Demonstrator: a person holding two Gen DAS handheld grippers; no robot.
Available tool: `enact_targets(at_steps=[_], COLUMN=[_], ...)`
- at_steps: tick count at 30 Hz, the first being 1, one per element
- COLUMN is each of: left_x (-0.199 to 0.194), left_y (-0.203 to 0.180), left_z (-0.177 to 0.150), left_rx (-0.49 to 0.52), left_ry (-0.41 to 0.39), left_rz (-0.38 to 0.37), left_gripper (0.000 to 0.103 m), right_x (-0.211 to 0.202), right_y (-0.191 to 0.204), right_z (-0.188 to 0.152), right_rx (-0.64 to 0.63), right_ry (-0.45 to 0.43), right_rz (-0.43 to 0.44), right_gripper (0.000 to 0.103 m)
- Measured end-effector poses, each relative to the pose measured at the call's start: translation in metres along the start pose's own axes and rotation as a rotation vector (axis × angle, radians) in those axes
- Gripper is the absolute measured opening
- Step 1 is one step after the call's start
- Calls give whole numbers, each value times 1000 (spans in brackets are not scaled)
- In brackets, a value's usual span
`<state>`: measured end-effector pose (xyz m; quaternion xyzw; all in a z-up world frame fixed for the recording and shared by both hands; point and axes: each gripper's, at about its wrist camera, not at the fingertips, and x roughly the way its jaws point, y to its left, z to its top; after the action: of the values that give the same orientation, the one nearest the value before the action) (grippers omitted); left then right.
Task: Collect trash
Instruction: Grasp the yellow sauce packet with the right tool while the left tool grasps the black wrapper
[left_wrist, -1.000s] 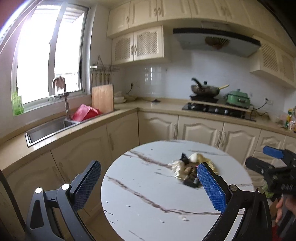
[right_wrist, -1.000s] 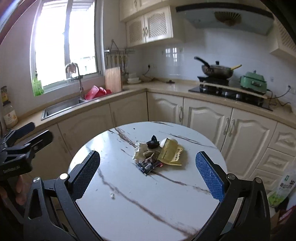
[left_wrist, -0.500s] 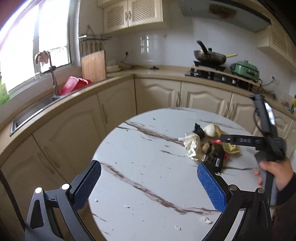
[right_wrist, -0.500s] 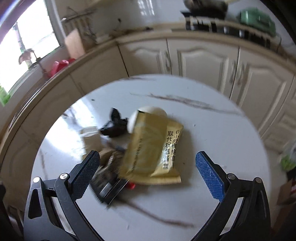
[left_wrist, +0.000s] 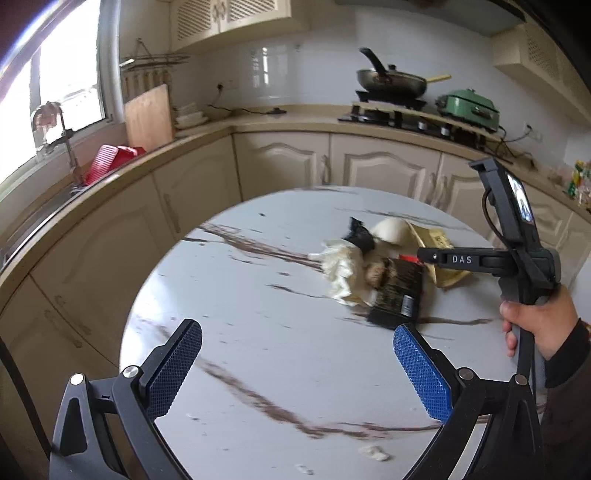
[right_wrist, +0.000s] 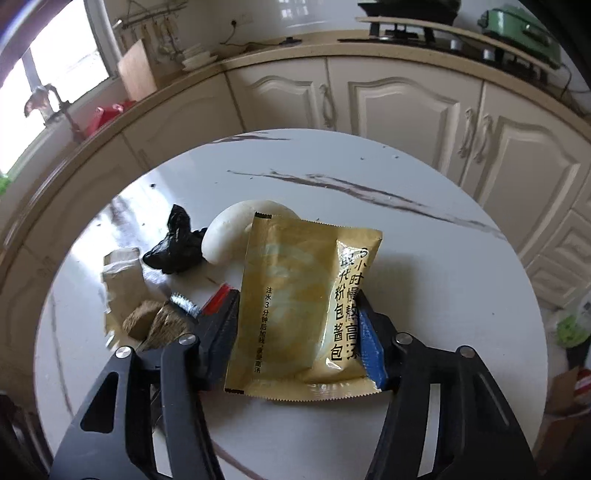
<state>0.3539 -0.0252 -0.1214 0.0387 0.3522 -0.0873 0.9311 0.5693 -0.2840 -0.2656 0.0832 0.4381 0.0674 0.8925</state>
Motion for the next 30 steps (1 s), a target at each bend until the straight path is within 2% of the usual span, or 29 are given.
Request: enact_targets(at_steps=[5,9,14,17,21,24,25,27,28,29,30], left_x=[21,52,91,112,141,163,169,177,180,181,182], left_y=[-16,-33,-53,-63,-77,-79,-81,-80,-79,-76,-73], left_z=[10,26,49,58,64,68,68,70,71,71,71], left_rx=[28,66,116,137,154,141,133,107,101,93,85], left_ry=[46,112,157,174,202,225,236,235,236,228,222], left_rz=[-54,-92,-76,-82,-66,-69,-72,-97,-94,-93,-89], left_gripper=[102,102,102,95,91,83,70,67,62,52,49], right_x=[-14,-27,-43,-50,-54,-56,-56,-57,-56,-56,-56], right_y=[-11,-27,-42,-51,-59,-64,-65,-67,-67,-67,-66], right_z=[-14,-26,-46,-53,-57,-60,-61,-62,-63,-63,-63], right_rx=[-52,-34,-18,-16,-6,-7,-6,-3,-4,-5,-6], right_ry=[9,1,-12,-20,-29,-35,-37,-40,-41,-41,-41], right_rz=[36,80,139,145,169,188,192,202,203,204,204], right_gripper=[38,37,37,37,37,37,37,37,37,37,37])
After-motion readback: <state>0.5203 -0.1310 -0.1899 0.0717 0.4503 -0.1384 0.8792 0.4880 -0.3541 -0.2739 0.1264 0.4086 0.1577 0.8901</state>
